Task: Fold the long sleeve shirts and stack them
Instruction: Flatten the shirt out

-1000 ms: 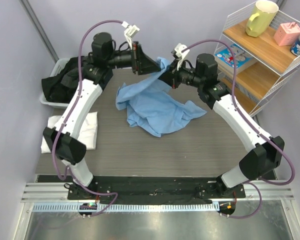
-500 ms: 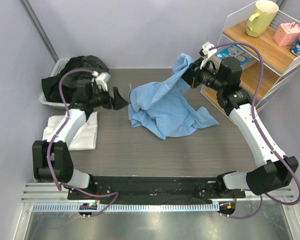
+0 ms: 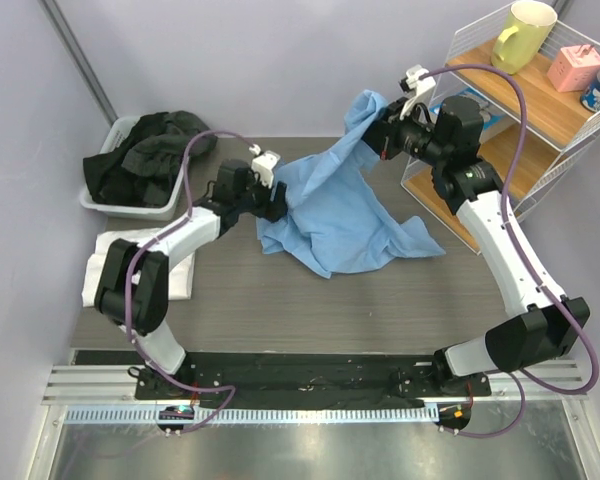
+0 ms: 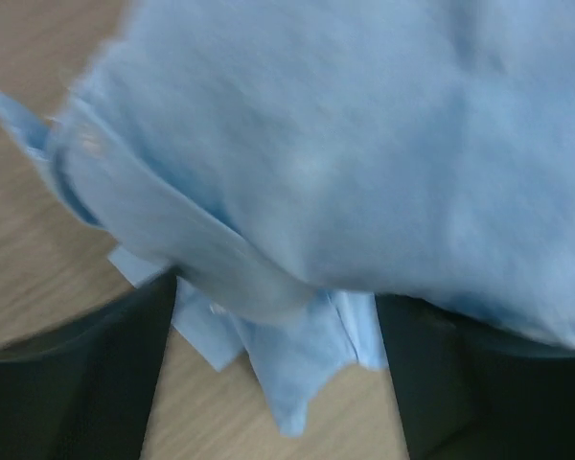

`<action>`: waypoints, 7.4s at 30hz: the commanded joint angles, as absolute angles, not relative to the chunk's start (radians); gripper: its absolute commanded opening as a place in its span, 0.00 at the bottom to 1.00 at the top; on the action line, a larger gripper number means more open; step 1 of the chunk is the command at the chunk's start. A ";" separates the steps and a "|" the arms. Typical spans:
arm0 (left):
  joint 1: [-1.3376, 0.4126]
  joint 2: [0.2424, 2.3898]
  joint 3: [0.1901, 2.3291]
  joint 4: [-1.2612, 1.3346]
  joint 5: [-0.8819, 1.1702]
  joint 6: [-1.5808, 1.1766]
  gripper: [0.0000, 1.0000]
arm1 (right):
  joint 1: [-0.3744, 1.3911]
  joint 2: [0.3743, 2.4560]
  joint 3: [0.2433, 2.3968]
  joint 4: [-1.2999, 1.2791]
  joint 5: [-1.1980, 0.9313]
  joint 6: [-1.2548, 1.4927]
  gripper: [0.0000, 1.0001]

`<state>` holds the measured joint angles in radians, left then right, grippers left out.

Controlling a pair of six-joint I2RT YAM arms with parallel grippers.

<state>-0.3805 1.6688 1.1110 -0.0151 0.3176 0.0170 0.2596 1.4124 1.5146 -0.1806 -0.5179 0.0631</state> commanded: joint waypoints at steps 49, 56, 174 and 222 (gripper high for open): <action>-0.380 1.680 1.607 -0.851 0.527 0.232 0.91 | 0.660 1.023 1.223 -0.661 -0.351 -0.310 0.98; -0.290 1.664 1.395 -1.011 0.439 0.428 0.83 | 0.453 1.311 1.235 -0.683 -0.431 -0.443 0.64; -0.239 1.848 1.117 -0.782 0.282 0.486 0.60 | 0.555 1.531 1.141 -0.796 -0.387 -0.591 0.79; -0.290 1.710 0.902 -0.928 0.198 0.555 0.37 | 0.196 1.626 1.040 -0.896 -0.272 -0.854 0.70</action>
